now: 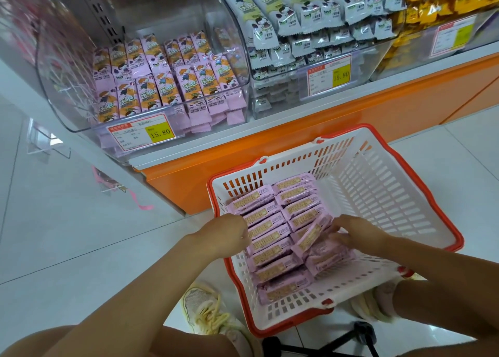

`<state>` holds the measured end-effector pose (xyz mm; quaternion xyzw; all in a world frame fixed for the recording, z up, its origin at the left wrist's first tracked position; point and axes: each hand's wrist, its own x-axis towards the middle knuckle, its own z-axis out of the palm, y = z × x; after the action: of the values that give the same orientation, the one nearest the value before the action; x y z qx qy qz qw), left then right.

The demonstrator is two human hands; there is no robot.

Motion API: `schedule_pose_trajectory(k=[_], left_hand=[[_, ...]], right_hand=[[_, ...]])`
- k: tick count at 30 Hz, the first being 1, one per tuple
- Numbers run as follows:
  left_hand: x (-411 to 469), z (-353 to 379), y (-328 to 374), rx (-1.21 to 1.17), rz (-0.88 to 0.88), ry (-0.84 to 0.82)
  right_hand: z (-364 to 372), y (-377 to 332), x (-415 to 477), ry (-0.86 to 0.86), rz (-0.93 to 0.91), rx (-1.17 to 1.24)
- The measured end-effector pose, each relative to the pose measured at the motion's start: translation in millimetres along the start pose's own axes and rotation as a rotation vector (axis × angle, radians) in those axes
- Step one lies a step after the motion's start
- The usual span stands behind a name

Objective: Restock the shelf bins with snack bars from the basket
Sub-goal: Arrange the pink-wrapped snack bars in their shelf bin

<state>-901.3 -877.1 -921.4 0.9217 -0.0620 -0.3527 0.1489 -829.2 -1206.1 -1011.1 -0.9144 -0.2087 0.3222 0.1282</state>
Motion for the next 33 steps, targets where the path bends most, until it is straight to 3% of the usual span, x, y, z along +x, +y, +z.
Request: schedule_pose_trajectory(k=[4, 12, 16, 19, 27, 31, 33], left_hand=[[1, -3, -2, -0.002, 0.002, 0.008], [-1, -1, -3, 0.005, 0.008, 0.017], [-2, 0, -3, -0.001, 0.013, 0.016], [-3, -1, -3, -0.006, 0.018, 0.016], [-3, -3, 0, -0.032, -0.023, -0.005], [-2, -2, 0, -0.007, -0.012, 0.005], [-2, -2, 0, -0.006, -0.011, 0.006]], right_hand=[[2, -2, -8, -0.036, -0.018, 0.16], [-7, -8, 4, -0.169, -0.027, 0.041], [-9, -9, 3, -0.057, 0.002, 0.05], [-7, -10, -4, 0.02, -0.08, 0.002], [7, -18, -11, 0.02, -0.259, -0.021], [5, -22, -10, -0.122, -0.301, -0.222], [5, -28, -9, -0.104, -0.347, -0.385]])
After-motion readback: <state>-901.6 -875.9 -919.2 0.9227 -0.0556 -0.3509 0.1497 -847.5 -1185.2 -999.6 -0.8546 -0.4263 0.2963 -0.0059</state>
